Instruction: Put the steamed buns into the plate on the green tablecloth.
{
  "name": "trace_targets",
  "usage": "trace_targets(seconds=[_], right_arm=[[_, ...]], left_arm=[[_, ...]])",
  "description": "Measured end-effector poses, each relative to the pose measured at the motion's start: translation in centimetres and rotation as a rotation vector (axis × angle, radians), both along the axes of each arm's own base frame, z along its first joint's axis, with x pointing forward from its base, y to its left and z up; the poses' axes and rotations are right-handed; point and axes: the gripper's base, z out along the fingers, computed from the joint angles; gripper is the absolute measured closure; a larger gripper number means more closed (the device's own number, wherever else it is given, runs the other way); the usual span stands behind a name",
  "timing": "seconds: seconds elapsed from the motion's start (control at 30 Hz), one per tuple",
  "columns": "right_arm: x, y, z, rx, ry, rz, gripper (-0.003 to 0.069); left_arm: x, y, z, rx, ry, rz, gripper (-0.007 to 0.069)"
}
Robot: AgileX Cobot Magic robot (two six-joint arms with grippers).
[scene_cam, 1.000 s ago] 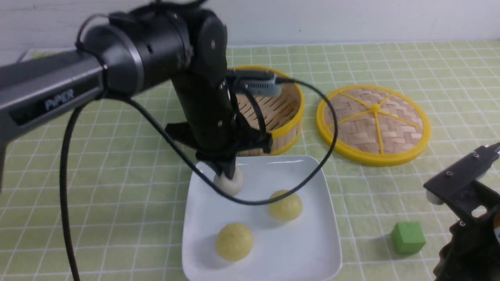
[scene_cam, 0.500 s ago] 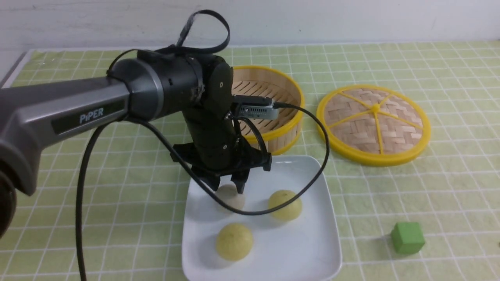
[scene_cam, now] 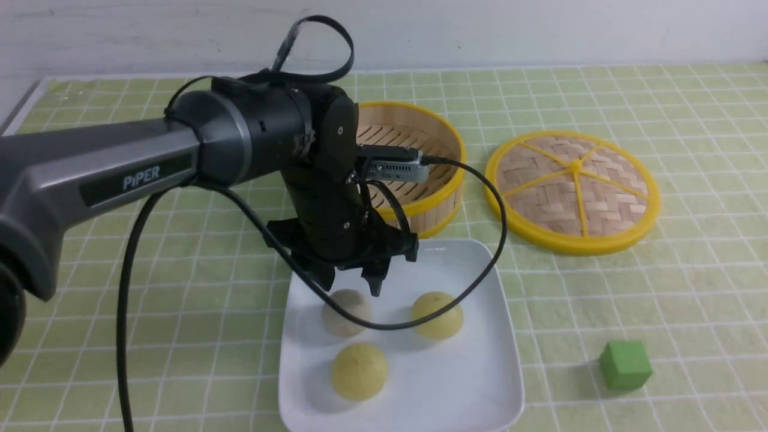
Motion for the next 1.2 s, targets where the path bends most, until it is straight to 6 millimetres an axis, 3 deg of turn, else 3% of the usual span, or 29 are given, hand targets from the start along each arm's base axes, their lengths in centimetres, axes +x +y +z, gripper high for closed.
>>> trace_targets(seconds=[0.13,0.33,0.4,0.57,0.6,0.7,0.93,1.07,1.2], right_arm=[[0.7,0.5,-1.5,-0.009,0.021,0.006,0.0669],[0.8,0.6,-1.7,-0.009,0.022,0.007,0.0669],[0.8,0.6,-1.8,-0.01,0.023,0.007,0.0669],[0.8,0.6,-1.8,-0.01,0.025,0.007,0.0667],[0.8,0.6,-1.8,-0.01,0.025,0.007,0.0667],[0.8,0.6,-1.8,-0.01,0.025,0.007,0.0666],[0.8,0.6,-1.8,-0.01,0.025,0.007,0.0662],[0.7,0.4,-2.6,0.003,0.003,-0.033,0.0659],[1.4,0.3,-5.0,-0.011,0.031,-0.139,0.0657]], left_arm=[[0.0,0.0,0.0,0.002,-0.001,-0.001,0.0162],[0.2,0.1,0.0,0.009,-0.028,-0.009,0.0206],[0.3,0.1,0.0,0.014,-0.033,-0.014,0.025],[0.3,0.3,0.4,0.034,-0.053,-0.042,0.0475],[0.2,0.5,0.9,0.042,-0.074,-0.048,0.055],[-0.1,0.9,2.9,0.03,-0.125,-0.025,0.0614],[-1.7,2.7,8.0,0.022,-0.24,0.038,0.0622],[-2.3,3.3,9.0,0.043,-0.244,0.042,0.0622],[-2.4,3.4,9.1,0.044,-0.244,0.043,0.0622]])
